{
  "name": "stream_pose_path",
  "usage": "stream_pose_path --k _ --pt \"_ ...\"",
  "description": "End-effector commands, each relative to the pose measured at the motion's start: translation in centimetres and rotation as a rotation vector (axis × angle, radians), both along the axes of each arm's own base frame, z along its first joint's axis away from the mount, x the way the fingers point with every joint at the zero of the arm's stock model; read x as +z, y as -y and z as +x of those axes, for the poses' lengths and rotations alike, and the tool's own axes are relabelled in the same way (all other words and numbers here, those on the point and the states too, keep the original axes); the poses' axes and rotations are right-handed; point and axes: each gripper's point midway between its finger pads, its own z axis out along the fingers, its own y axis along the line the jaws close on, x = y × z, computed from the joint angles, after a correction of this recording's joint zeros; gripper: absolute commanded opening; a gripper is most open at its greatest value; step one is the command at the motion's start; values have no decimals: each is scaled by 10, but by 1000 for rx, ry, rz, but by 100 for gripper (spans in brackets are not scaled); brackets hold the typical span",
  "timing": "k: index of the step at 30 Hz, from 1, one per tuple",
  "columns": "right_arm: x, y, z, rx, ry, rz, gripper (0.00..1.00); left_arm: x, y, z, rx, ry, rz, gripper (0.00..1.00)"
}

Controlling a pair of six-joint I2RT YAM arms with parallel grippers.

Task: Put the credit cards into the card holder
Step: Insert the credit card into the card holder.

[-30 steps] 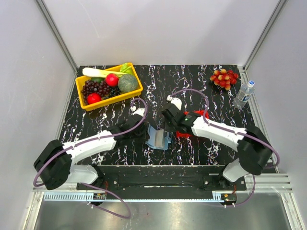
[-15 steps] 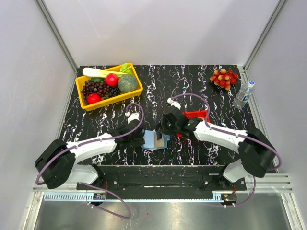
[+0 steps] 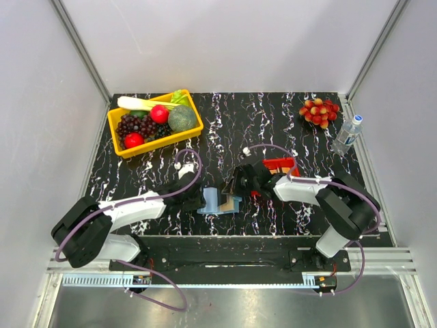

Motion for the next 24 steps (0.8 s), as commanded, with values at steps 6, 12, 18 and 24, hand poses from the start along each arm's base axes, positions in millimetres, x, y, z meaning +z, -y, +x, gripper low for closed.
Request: stream_pose_path --k 6,12,18,24 --pt "-7 -14 -5 20 -57 85 1 -11 -12 -5 15 -33 1 41" --pt "-15 0 -11 -46 -108 53 0 -11 -22 -8 38 -44 18 47" --pt "-17 19 -14 -128 -111 6 0 -20 -33 -14 72 -69 24 48" --pt "-24 13 -19 -108 -145 28 0 -8 -35 -11 107 -11 -32 66"
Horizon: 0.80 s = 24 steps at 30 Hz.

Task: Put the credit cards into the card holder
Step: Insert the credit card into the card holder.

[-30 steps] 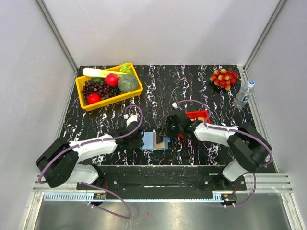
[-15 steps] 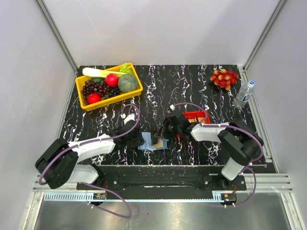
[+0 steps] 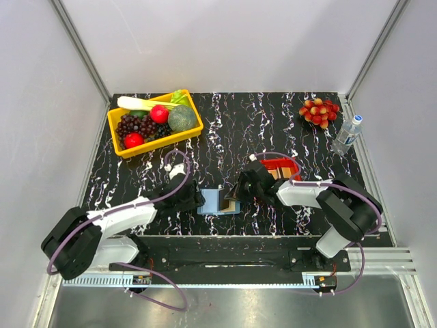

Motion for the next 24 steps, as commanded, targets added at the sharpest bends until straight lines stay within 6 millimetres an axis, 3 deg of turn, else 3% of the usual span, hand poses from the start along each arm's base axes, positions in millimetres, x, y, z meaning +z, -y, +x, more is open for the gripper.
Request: stream_pose_path --k 1,4,8,10,14,17,20,24 --pt "-7 -1 -2 -8 -29 2 0 -8 -21 -14 34 -16 22 68" --pt "-1 -11 0 22 -14 47 0 0 -9 -10 7 6 -45 70" --pt "1 -18 1 44 -13 69 0 -11 2 -12 -29 -48 -62 68" --pt "1 -19 0 43 -10 76 0 -20 5 -14 -40 -85 -55 63" --pt "-2 -22 -3 67 -32 78 0 -28 6 -16 -32 -120 -42 40" --pt "0 -26 -6 77 -51 106 0 -29 5 -17 -26 -124 -42 29" --pt "3 -27 -5 82 -48 110 0 -29 3 -18 -24 -120 -42 26" --pt "-10 -26 -4 88 -52 80 0 -29 2 -19 -24 -118 -43 25"
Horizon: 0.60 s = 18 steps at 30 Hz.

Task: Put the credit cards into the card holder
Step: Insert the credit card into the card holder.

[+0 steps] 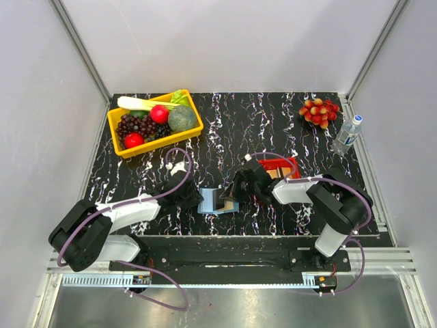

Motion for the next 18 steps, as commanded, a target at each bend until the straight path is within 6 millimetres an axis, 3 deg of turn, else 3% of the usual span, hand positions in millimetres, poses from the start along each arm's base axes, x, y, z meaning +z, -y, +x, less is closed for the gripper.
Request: stream_pose_path --k 1,7,10,13,16,18 --pt "-14 -6 -6 48 -37 -10 0 -24 -8 -29 -39 -114 35 25" --pt "-27 -5 -11 48 -68 -26 6 -20 -9 -26 -35 -101 41 27" --pt "-26 -8 -12 77 -57 -40 9 -18 -8 -26 -29 -95 33 23" --pt "-23 -12 -13 105 -61 -61 25 -15 -10 -24 -22 -89 37 12" --pt "-16 0 -3 48 -7 -116 40 -15 -13 -23 -13 -89 57 1" --pt "-4 8 4 28 45 -161 47 -15 -14 -24 -12 -90 61 0"
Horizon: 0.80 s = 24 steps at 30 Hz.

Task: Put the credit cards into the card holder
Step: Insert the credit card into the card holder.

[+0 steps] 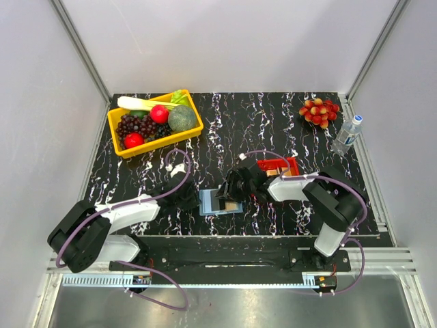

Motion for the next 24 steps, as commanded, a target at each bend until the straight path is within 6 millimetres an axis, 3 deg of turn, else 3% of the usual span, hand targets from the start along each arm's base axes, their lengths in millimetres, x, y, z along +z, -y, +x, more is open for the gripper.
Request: stream_pose_path --k 1,5,8,13,17,24 --pt "9 22 5 -25 82 -152 48 -14 -10 -18 -17 -68 47 0" --pt "20 25 10 -23 116 -172 51 -14 -11 -18 -14 -67 51 0" --pt "15 27 4 -1 87 -194 52 -13 -8 -18 -20 -63 37 0" --pt "10 13 -4 50 52 -161 49 -10 -6 -18 -23 -49 17 0" --pt "15 -9 -8 100 69 -102 33 -10 -4 -17 -28 -46 7 0" --pt "23 -34 -13 176 81 -74 33 -6 1 -16 -36 -33 -23 0"
